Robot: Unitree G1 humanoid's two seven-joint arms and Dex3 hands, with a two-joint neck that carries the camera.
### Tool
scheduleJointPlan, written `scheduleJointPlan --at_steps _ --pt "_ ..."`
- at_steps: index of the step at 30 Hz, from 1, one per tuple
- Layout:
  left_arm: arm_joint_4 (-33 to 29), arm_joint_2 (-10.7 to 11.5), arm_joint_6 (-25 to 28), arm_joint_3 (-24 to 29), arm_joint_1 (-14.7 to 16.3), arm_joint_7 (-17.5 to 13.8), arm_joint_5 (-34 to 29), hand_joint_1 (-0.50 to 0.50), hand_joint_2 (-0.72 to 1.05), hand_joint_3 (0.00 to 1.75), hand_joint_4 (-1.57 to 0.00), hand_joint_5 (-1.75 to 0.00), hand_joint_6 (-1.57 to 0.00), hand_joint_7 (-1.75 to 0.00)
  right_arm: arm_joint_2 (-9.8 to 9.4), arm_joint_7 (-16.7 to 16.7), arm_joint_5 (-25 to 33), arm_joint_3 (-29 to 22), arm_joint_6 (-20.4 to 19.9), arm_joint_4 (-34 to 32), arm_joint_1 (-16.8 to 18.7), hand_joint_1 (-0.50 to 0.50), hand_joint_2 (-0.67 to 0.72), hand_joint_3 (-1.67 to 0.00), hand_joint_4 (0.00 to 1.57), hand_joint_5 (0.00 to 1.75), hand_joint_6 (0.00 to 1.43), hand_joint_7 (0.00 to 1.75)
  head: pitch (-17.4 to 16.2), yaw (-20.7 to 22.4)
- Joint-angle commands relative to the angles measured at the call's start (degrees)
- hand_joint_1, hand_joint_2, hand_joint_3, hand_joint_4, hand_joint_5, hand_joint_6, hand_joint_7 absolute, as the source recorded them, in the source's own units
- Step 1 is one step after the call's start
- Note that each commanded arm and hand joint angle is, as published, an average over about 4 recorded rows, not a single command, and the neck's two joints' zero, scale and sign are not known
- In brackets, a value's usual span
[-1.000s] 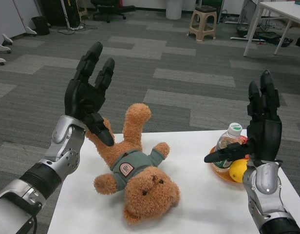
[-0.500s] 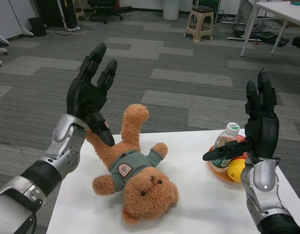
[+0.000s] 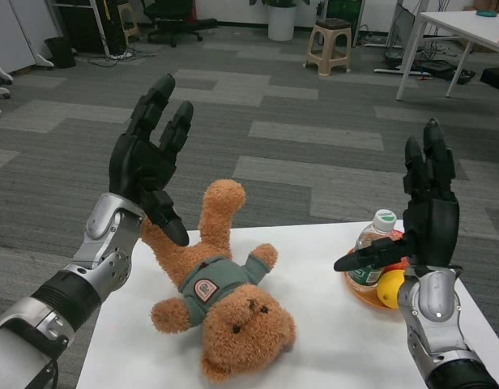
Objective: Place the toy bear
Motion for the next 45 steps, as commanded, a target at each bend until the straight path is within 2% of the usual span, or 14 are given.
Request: scheduleJointPlan --at_steps 1,17,21,24,28,31,34,38,45 --pt "0.03 0.81 -0.37 -0.24 -0.66 -0.21 0.06 -0.5 -0.72 0.09 0.0 0.0 0.0 -0.28 0.25 0.11 -0.06 -0.66 -0.23 0.23 -1.43 -0.38 0.28 0.0 0.0 0.0 0.0 0.0 0.1 -0.03" --pt "-1.95 1.69 -0.37 -3.97 -1.06 -0.56 -0.77 -0.5 -0.72 0.09 0.0 0.0 0.0 -0.28 0.77 0.11 -0.41 -0.66 -0.23 0.15 -1.43 -0.4 0.28 0.0 0.0 0.0 0.0 0.0 0.38 0.2" --pt "-2.21 1.74 -0.37 -3.55 -0.95 -0.56 -1.1 -0.5 -0.72 0.09 0.0 0.0 0.0 -0.24 0.86 0.18 -0.41 -0.66 -0.25 0.1 -1.41 -0.38 0.28 0.0 0.0 0.0 0.0 0.0 0.23 0.08" --pt "-2.32 1.74 -0.37 -2.59 -0.6 -0.56 -1.21 -0.5 -0.72 0.09 0.0 0.0 0.0 -0.28 0.86 0.16 -0.41 -0.66 -0.29 -0.05 -1.32 -0.4 0.28 0.0 0.0 0.0 0.0 0.0 0.12 0.13" --pt "-2.3 1.67 -0.37 -0.37 0.26 -0.56 -1.25 -0.5 -0.72 0.09 0.0 0.0 0.0 -0.21 0.86 0.2 -0.41 -0.77 -0.29 -0.27 -1.1 -0.4 0.28 0.0 0.0 0.0 0.0 0.0 0.3 -0.44" --pt "-2.37 1.65 -0.37 1.5 1.05 -0.49 -1.25 -0.5 -0.72 0.09 0.0 0.0 0.0 -0.26 0.91 0.2 -0.41 -0.92 -0.32 -0.53 -0.84 -0.41 0.28 0.0 0.0 0.0 0.0 0.0 0.4 -0.69" --pt "-2.48 1.65 -0.37 2.62 1.53 -0.47 -1.25 -0.5 -0.72 0.09 0.0 0.0 0.0 -0.28 0.86 0.2 -0.45 -1.06 -0.32 -0.73 -0.69 -0.38 0.28 0.0 0.0 0.0 0.0 0.0 0.62 -0.78" --pt "-2.61 1.65 -0.46 2.16 1.73 -0.47 -1.25 -0.5 -0.72 0.09 0.0 0.0 0.0 -0.28 0.86 0.22 -0.41 -1.03 -0.32 -0.97 -0.51 -0.42 0.28 0.0 0.0 0.0 0.0 0.0 0.82 -0.58" --pt "-2.74 1.65 -0.39 0.25 1.18 -0.47 -1.25 -0.5 -0.72 0.09 0.0 0.0 0.0 -0.28 0.86 0.29 -0.41 -1.17 -0.32 -1.17 -0.47 -0.4 0.28 0.0 0.0 0.0 0.0 0.0 1.4 -1.16"
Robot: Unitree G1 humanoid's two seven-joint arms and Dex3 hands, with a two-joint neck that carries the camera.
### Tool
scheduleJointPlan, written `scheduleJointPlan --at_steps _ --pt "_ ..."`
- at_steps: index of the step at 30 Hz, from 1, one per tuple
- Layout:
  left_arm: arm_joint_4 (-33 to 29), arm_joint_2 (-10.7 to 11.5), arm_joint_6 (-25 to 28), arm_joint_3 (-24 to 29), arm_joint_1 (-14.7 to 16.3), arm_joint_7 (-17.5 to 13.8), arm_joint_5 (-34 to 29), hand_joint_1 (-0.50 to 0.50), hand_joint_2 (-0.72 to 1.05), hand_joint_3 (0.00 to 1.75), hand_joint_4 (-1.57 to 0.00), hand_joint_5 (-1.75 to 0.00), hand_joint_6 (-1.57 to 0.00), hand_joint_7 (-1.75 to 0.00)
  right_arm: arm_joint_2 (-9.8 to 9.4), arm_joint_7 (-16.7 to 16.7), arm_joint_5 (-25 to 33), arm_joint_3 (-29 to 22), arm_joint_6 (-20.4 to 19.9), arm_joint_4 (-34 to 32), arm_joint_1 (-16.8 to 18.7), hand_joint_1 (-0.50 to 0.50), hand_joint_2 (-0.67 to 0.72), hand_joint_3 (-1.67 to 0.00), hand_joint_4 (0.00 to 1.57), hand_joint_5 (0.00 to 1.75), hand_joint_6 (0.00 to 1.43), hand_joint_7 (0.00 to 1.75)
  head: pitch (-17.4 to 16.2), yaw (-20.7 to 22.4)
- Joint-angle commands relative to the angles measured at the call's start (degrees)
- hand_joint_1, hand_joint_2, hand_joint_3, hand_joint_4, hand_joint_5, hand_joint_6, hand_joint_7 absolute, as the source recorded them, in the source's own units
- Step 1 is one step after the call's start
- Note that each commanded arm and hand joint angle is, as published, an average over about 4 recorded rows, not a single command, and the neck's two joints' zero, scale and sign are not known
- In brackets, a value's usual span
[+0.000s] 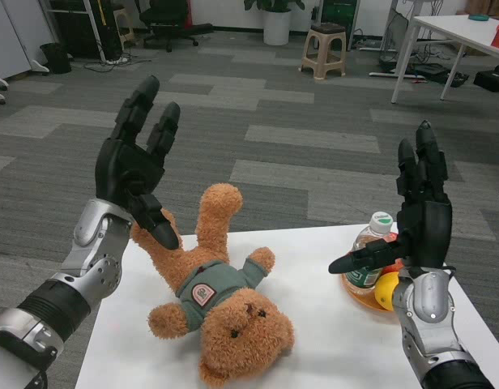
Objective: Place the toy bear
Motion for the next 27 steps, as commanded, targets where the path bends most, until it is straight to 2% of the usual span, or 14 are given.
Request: scheduleJointPlan --at_steps 1,5,10,15,18,22,27 --pt "-0.52 0.55 -0.29 -0.55 -0.31 -0.24 -0.06 -0.5 -0.72 0.09 0.0 0.0 0.0 -0.28 0.08 0.14 -0.01 -0.78 -0.32 -0.76 -0.47 -0.39 0.28 0.0 0.0 0.0 0.0 0.0 -0.15 -0.43" --pt "-0.32 0.53 -0.29 -0.82 -0.57 -0.24 -0.06 -0.5 -0.72 0.09 0.0 0.0 0.0 -0.28 -0.01 0.14 -0.01 -0.78 -0.32 -0.74 -0.49 -0.42 0.28 0.0 0.0 0.0 0.0 0.0 -0.37 -0.68" --pt "-0.01 0.44 -0.27 -1.06 -0.92 -0.24 -0.06 -0.5 -0.72 0.09 0.0 0.0 0.0 -0.28 -0.21 0.14 0.03 -0.78 -0.32 -0.52 -0.55 -0.41 0.31 0.0 0.0 0.0 0.0 0.0 -0.36 -0.95" --pt "0.25 0.37 -0.27 -1.15 -1.08 -0.24 -0.06 -0.5 -0.72 0.04 0.0 0.0 0.0 -0.28 -0.27 0.14 0.03 -0.73 -0.32 -0.28 -0.69 -0.42 0.28 0.0 0.0 0.0 0.0 0.0 -0.29 -1.19" --pt "0.3 0.37 -0.27 -1.17 -1.14 -0.28 -0.06 -0.5 -0.72 0.07 0.0 0.0 0.0 -0.28 -0.27 0.14 0.06 -0.69 -0.32 -0.24 -0.75 -0.39 0.28 0.0 0.0 0.0 0.0 0.0 -0.27 -1.24" --pt "0.3 0.37 -0.27 -1.19 -1.21 -0.24 -0.06 -0.5 -0.72 0.09 0.0 0.0 0.0 -0.28 -0.27 0.14 -0.01 -0.69 -0.32 -0.24 -0.82 -0.41 0.28 0.0 0.0 0.0 0.0 0.0 -0.31 -1.36" --pt "0.3 0.37 -0.27 -1.37 -1.21 -0.33 -0.06 -0.5 -0.72 0.09 0.0 0.0 0.0 -0.28 -0.19 0.14 -0.01 -0.69 -0.32 -0.24 -0.82 -0.38 0.28 0.0 0.0 0.0 0.0 0.0 -0.38 -1.6"
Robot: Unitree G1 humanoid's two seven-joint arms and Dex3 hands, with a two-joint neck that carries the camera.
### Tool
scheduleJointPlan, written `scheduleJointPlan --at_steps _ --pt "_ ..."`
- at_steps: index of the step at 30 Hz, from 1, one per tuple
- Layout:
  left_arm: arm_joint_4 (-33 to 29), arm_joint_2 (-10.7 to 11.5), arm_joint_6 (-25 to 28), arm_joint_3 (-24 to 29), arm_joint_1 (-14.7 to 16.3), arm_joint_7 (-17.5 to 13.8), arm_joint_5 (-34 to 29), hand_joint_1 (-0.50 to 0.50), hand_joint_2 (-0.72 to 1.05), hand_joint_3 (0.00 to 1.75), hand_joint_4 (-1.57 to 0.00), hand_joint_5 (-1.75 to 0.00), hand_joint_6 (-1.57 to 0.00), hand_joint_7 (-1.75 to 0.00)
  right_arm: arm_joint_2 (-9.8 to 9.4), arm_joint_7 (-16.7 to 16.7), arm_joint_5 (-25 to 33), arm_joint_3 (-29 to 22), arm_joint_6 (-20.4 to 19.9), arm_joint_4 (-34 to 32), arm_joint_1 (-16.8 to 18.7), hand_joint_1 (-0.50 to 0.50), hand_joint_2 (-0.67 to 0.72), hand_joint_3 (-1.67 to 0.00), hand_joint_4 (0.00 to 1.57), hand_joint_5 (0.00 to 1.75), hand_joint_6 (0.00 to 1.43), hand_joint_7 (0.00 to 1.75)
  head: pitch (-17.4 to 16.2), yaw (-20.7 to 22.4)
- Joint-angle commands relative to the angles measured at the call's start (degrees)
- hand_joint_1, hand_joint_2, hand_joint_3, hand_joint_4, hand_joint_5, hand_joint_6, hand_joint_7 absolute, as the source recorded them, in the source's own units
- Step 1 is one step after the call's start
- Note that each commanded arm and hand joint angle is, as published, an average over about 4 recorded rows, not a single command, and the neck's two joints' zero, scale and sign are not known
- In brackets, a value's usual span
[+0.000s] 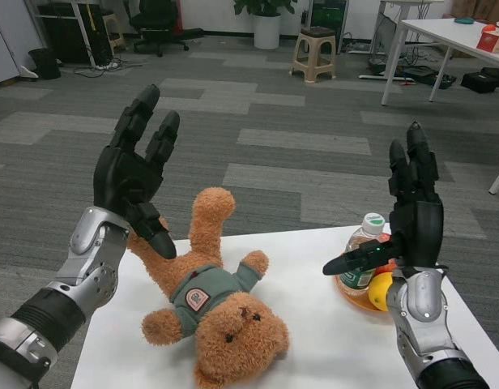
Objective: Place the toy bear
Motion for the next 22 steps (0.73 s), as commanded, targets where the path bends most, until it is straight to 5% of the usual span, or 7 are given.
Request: scheduleJointPlan --at_steps 1,22 --pt "0.25 0.37 -0.27 -0.12 -1.03 -0.32 -0.05 -0.5 -0.72 0.09 0.0 0.0 0.0 -0.28 -0.2 0.12 -0.01 -0.59 -0.32 -0.2 -0.79 -0.38 0.28 0.0 0.0 0.0 0.0 0.0 -0.04 -0.12" --pt "0.25 0.37 -0.27 -0.19 -1.03 -0.24 -0.05 -0.5 -0.72 0.06 0.0 0.0 0.0 -0.28 -0.53 0.21 -0.1 -2.76 -0.32 -1.29 -0.73 -0.42 0.28 0.0 0.0 0.0 0.0 0.0 0.06 0.15"
